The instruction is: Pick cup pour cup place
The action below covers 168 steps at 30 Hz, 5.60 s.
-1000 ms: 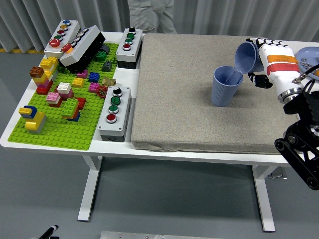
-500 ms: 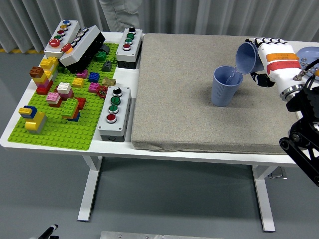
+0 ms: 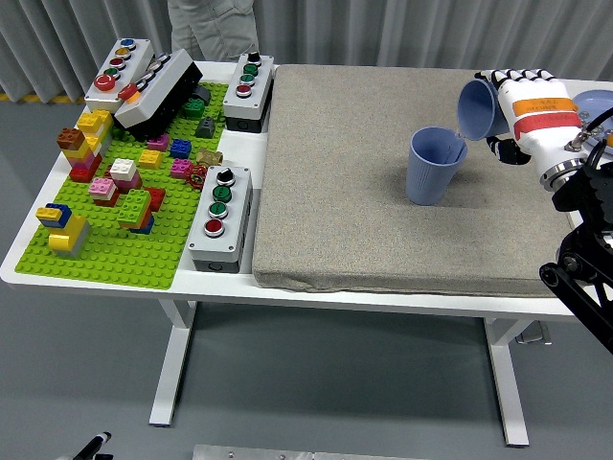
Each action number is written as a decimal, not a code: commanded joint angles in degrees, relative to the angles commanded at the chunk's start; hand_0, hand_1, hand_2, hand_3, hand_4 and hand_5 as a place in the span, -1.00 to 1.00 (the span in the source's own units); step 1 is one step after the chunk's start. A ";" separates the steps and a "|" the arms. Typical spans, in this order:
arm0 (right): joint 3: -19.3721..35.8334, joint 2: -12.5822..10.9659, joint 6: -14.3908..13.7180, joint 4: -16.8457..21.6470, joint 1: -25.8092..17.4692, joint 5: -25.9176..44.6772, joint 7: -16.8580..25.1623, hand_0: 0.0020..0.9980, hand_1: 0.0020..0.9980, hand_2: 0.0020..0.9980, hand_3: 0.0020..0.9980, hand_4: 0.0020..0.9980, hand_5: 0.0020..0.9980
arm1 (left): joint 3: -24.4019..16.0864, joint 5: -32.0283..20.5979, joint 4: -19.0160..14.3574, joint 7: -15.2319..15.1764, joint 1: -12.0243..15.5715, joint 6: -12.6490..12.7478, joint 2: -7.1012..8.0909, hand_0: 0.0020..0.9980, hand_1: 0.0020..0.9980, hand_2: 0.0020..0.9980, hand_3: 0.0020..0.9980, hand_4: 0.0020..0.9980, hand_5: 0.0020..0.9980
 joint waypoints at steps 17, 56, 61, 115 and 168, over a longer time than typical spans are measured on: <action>-2.74 -1.26 1.58 0.43 1.93 0.04 -0.97 0.69 0.41 0.23 0.31 0.51 -0.86 | -0.01 -0.02 0.00 0.03 0.20 0.01 0.08 0.74 0.67 0.80 0.59 0.30 1.00; 8.80 4.82 -2.19 -4.07 -0.23 10.34 0.56 0.70 0.42 0.24 0.30 0.50 -0.90 | -0.36 0.10 0.00 0.15 0.31 0.00 -0.09 0.74 0.67 0.80 0.60 0.30 1.00; 14.86 6.20 -4.76 -7.28 -0.91 20.14 4.77 0.70 0.42 0.24 0.30 0.49 -0.89 | -0.11 -0.09 0.00 0.16 0.51 0.00 -0.15 0.74 0.68 0.80 0.60 0.30 1.00; 18.63 11.11 -6.20 -18.29 -11.53 73.51 27.09 0.68 0.42 0.24 0.31 0.47 -0.84 | 0.43 0.59 0.00 0.26 0.23 -0.28 -0.26 0.74 0.67 0.80 0.59 0.29 1.00; 21.64 10.10 0.89 -15.59 -11.32 68.91 23.89 0.88 0.77 0.97 0.97 0.79 -0.29 | 0.38 0.38 0.00 0.23 0.49 -0.26 -0.29 0.74 0.67 0.80 0.60 0.30 1.00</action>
